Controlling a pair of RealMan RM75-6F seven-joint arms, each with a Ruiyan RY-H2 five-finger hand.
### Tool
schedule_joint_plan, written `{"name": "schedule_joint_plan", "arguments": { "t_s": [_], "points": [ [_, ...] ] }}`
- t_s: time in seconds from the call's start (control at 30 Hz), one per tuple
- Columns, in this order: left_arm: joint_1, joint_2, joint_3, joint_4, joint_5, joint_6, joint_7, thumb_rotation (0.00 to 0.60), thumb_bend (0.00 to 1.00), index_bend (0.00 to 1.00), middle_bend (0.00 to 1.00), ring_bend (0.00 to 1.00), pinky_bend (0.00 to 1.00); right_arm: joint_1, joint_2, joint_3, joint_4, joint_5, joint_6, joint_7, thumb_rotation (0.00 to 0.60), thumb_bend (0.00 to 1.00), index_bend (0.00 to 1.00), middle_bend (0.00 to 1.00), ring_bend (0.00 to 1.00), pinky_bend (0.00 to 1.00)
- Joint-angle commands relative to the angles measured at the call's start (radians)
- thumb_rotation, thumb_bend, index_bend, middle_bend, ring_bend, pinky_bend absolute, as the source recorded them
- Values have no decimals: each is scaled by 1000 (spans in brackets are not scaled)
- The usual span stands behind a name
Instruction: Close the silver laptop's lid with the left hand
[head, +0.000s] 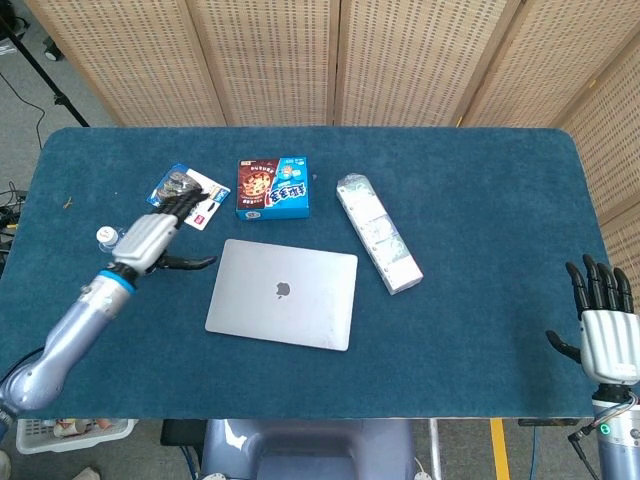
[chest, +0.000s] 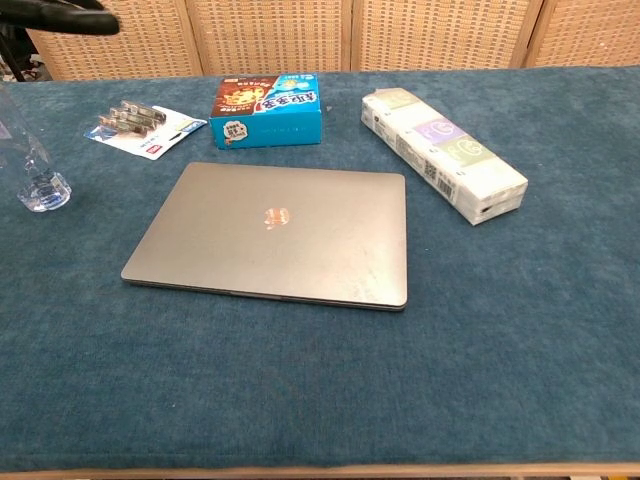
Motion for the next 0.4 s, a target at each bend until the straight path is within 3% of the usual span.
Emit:
{"name": "schedule_joint_plan", "arguments": {
  "t_s": [0.03,0.2,0.4],
  "points": [
    [220,72,75,-68,283,323,-120,303,0,0,0,0,0,-2,5,-2,-6,-11,8,8,600,0,0,0,0,0],
    [316,150,207,-4,379,541,-244,343,0,0,0,0,0,-6,12,-6,-12,-23,17,25,600,0,0,0,0,0],
    [340,196,338,61,406,715,-341,377,0,0,0,0,0,-10,18,-6,-10,-27,23,37,600,0,0,0,0,0]
  ]
}}
